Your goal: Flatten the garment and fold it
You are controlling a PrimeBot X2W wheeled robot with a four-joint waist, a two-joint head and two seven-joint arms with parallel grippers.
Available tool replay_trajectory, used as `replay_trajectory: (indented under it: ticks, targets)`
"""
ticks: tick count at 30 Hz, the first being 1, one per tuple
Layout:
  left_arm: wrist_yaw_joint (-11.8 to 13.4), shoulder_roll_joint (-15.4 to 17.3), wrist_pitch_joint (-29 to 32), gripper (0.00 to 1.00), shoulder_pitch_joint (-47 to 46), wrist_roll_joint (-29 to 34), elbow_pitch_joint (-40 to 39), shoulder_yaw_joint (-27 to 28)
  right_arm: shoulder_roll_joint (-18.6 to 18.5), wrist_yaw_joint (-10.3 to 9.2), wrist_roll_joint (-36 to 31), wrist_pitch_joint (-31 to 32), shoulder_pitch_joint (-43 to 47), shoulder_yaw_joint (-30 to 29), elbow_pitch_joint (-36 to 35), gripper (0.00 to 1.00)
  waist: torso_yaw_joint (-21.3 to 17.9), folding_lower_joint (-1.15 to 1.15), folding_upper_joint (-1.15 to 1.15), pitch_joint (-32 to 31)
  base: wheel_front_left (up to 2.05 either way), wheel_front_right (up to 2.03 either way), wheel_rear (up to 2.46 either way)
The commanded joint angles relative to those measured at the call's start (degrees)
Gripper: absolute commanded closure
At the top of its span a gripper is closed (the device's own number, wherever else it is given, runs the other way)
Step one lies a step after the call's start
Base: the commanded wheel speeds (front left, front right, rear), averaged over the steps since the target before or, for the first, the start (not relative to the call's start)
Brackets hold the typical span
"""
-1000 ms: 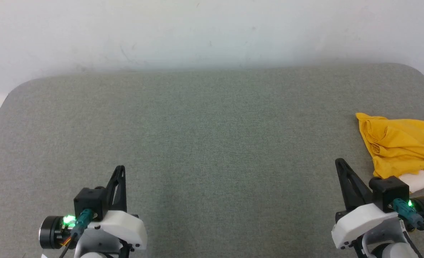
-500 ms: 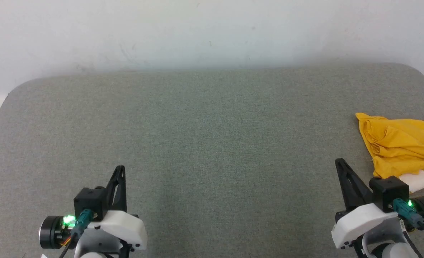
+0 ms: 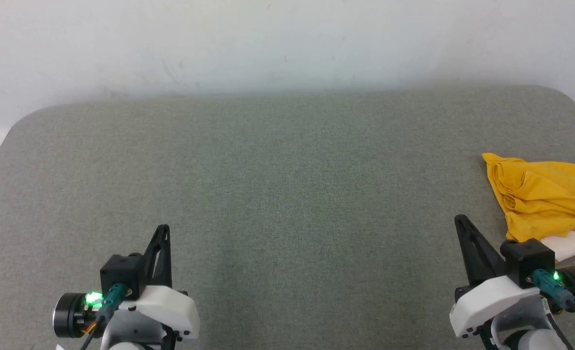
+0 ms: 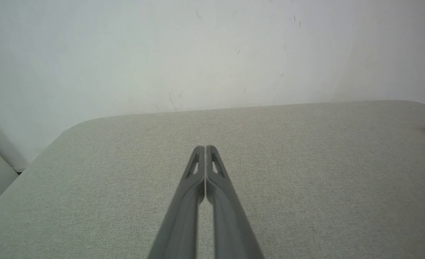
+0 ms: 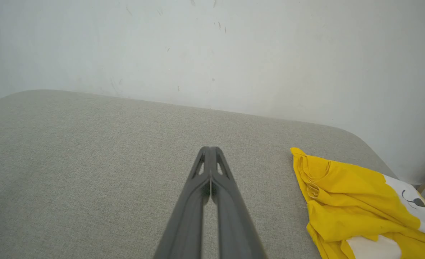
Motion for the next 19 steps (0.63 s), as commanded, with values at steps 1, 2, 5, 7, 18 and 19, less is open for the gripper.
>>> replay_trajectory:
  ticks: [1,2,5,7,18,19]
  targets:
    - [-0.5,-0.3,0.0,1.00,-0.8,0.4,0.2,0.2,0.2,-0.11,-0.4,0.0,-0.8,0.0,-0.4,1.00,0.0,0.00,0.00,0.0,0.00,0.00,0.00]
    - [-0.5,-0.3,0.0,1.00,-0.8,0.4,0.2,0.2,0.2,-0.11,-0.4,0.0,-0.8,0.0,-0.4,1.00,0.0,0.00,0.00,0.0,0.00,0.00,0.00]
    - [-0.5,-0.3,0.0,1.00,-0.8,0.4,0.2,0.2,0.2,-0.11,-0.4,0.0,-0.8,0.0,-0.4,1.00,0.0,0.00,0.00,0.0,0.00,0.00,0.00]
    - [-0.5,-0.3,0.0,1.00,-0.8,0.4,0.2,0.2,0.2,-0.11,-0.4,0.0,-0.8,0.0,-0.4,1.00,0.0,0.00,0.00,0.0,0.00,0.00,0.00]
    - [-0.5,-0.3,0.0,1.00,-0.8,0.4,0.2,0.2,0.2,-0.11,-0.4,0.0,-0.8,0.0,-0.4,1.00,0.0,0.00,0.00,0.0,0.00,0.00,0.00]
    - [-0.5,-0.3,0.0,1.00,-0.8,0.4,0.2,0.2,0.2,-0.11,-0.4,0.0,-0.8,0.0,-0.4,1.00,0.0,0.00,0.00,0.0,0.00,0.00,0.00]
